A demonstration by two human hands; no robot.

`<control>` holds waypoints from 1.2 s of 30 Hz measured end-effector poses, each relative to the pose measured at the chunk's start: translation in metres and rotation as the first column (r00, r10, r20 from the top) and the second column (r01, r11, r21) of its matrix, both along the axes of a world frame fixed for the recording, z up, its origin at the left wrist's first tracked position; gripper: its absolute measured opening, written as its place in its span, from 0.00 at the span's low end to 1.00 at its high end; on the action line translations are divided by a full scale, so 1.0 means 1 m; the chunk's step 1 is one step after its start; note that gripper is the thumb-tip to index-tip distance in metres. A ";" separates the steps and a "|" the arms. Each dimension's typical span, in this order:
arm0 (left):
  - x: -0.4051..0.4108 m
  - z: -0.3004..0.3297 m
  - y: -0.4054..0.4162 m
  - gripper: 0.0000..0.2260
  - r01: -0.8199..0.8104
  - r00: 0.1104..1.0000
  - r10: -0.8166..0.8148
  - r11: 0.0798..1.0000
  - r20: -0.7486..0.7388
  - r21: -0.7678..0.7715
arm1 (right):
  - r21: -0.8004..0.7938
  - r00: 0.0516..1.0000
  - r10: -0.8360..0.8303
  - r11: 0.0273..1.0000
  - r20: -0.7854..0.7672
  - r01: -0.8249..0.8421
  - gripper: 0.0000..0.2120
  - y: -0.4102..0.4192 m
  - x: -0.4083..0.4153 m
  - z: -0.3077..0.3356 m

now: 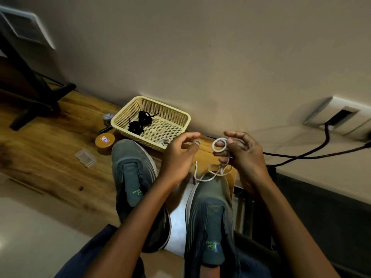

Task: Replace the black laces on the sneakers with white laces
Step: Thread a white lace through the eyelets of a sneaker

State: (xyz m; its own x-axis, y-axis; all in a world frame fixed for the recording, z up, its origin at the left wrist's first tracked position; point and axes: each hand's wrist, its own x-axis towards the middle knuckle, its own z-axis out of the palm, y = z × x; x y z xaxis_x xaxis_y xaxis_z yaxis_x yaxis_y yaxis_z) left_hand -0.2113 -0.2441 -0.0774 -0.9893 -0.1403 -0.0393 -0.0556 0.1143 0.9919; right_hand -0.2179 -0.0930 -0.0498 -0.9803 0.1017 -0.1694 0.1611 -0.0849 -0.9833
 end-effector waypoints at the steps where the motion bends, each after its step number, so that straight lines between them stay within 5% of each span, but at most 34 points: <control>1: 0.002 0.001 0.002 0.10 0.090 0.995 -0.093 0.993 0.027 0.072 | -0.023 0.997 0.076 0.997 0.014 -0.076 0.09 -0.002 0.002 0.001; 5: 0.007 0.004 0.012 0.05 0.233 0.969 -0.243 0.960 0.050 0.157 | 0.037 0.982 0.188 0.981 -0.005 -0.188 0.09 -0.009 0.006 0.002; 8: 0.003 0.004 0.006 0.08 0.039 0.998 -0.042 0.997 0.042 0.065 | 0.111 0.999 0.027 0.994 -0.036 -0.023 0.06 -0.006 0.003 0.000; 11: -0.001 0.006 -0.004 0.08 -0.145 0.988 0.134 0.973 0.070 0.180 | 0.187 0.993 -0.094 0.977 -0.069 0.105 0.04 -0.001 0.000 -0.005; 18: -0.005 0.008 0.004 0.08 -0.166 0.982 0.120 0.918 0.146 0.359 | 0.297 0.946 -0.211 0.913 -0.244 0.280 0.06 -0.002 -0.006 -0.015; 21: -0.007 0.011 0.001 0.05 -0.294 0.956 0.275 0.870 0.106 0.395 | 0.396 0.941 -0.145 0.880 -0.307 0.264 0.05 0.003 -0.006 -0.016; 24: -0.010 0.011 -0.013 0.04 -0.471 0.869 0.490 0.786 0.061 0.401 | 0.719 0.980 0.144 0.695 -0.135 -0.003 0.04 0.008 -0.009 -0.028; 26: -0.011 0.010 -0.023 0.07 -0.573 0.788 0.615 0.723 0.020 0.386 | 0.843 0.979 0.201 0.528 -0.011 -0.099 0.02 0.011 -0.011 -0.037; 27: -0.012 0.010 -0.028 0.08 -0.613 0.745 0.667 0.687 -0.006 0.390 | 0.848 0.985 0.171 0.524 -0.010 -0.082 0.02 0.013 -0.013 -0.038; 31: -0.020 0.015 -0.050 0.09 -0.720 0.560 0.828 0.512 -0.043 0.468 | 0.681 0.976 -0.156 0.699 -0.152 0.217 0.05 0.029 -0.019 -0.031; 33: -0.022 0.014 -0.059 0.08 -0.750 0.495 0.867 0.455 -0.048 0.479 | 0.472 0.948 -0.308 0.826 -0.080 0.308 0.07 0.032 -0.021 -0.030; 36: -0.021 0.011 -0.060 0.08 -0.761 0.484 0.873 0.453 -0.058 0.465 | 0.383 0.934 -0.357 0.860 -0.020 0.337 0.14 0.033 -0.022 -0.034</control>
